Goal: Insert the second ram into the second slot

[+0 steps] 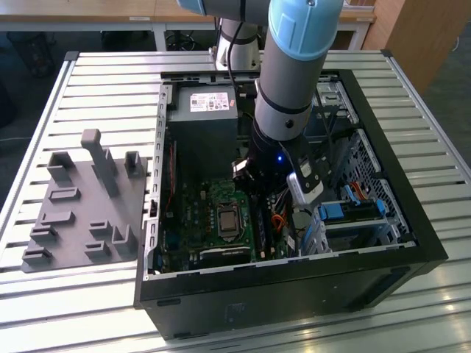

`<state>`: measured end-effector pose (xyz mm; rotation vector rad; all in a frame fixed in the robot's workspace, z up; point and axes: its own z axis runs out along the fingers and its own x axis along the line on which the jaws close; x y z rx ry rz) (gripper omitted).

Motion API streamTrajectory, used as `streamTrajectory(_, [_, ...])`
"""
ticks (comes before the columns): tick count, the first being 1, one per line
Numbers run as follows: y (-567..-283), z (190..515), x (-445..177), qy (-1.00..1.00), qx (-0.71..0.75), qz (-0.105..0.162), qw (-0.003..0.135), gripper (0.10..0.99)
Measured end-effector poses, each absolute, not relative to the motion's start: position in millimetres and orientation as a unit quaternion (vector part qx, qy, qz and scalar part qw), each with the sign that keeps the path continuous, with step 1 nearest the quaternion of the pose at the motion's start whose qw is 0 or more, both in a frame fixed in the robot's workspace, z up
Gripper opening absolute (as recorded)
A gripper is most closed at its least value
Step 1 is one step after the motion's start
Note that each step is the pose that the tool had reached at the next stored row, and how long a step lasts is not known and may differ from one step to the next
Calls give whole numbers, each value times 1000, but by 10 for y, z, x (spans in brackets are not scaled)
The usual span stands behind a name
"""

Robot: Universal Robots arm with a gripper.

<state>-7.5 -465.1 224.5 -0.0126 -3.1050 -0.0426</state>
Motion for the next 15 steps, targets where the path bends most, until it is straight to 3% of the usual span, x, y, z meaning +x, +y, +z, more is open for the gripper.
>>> streamTrajectory(15, [-4651,2192,-74,-1000,-6,-14,18,137])
